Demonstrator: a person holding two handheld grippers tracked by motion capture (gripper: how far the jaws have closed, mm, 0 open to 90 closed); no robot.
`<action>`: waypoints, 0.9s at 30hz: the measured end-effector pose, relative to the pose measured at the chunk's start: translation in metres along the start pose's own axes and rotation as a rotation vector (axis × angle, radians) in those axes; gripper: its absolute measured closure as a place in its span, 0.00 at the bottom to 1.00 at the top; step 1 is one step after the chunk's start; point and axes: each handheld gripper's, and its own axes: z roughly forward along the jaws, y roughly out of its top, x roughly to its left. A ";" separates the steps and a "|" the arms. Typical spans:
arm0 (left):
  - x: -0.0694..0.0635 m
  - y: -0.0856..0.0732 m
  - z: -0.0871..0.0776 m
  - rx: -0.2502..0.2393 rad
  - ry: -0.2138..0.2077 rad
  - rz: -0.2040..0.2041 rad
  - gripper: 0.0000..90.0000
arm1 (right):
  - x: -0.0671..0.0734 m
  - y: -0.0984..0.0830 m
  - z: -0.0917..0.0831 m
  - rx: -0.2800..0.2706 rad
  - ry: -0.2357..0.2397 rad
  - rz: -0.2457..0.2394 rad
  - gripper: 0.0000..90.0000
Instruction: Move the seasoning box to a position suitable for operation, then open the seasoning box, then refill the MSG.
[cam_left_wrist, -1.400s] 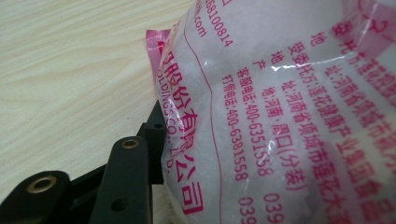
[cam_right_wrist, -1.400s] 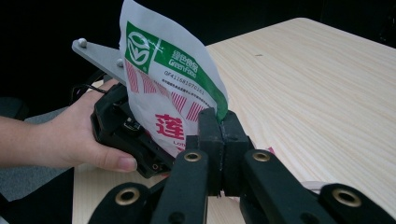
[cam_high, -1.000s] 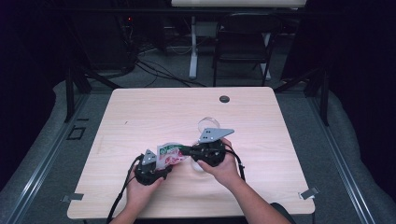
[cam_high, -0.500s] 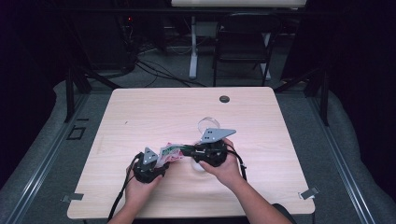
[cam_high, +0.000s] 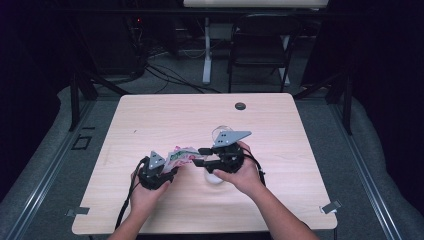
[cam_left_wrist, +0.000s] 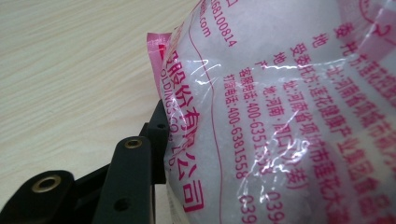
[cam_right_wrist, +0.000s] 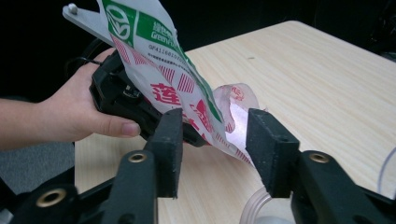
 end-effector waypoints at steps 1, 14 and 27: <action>0.001 0.002 0.000 0.002 0.001 0.002 0.64 | -0.001 0.002 -0.001 -0.007 -0.006 -0.001 0.60; 0.006 0.025 0.003 0.018 0.037 0.039 0.64 | -0.017 0.010 -0.012 -0.027 -0.040 0.018 0.54; -0.005 0.041 0.013 0.029 0.062 0.110 0.64 | -0.020 0.004 -0.021 -0.035 -0.076 0.013 0.54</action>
